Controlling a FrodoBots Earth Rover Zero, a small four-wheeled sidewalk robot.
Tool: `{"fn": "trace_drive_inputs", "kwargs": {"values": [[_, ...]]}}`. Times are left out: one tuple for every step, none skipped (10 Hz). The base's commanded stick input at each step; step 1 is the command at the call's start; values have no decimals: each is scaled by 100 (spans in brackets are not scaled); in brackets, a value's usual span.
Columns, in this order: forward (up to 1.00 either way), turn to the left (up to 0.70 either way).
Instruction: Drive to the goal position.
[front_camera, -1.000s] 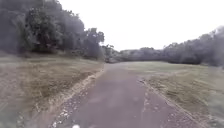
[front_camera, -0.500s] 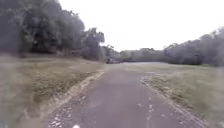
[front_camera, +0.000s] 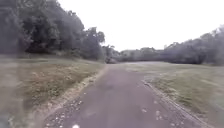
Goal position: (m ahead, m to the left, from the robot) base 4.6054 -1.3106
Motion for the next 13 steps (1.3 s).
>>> {"fn": "trace_drive_inputs", "kwargs": {"values": [[45,0],[45,0],[45,0],[45,0],[45,0],[45,0],[45,0],[45,0],[45,0],[45,0],[45,0],[45,0],[45,0]]}}
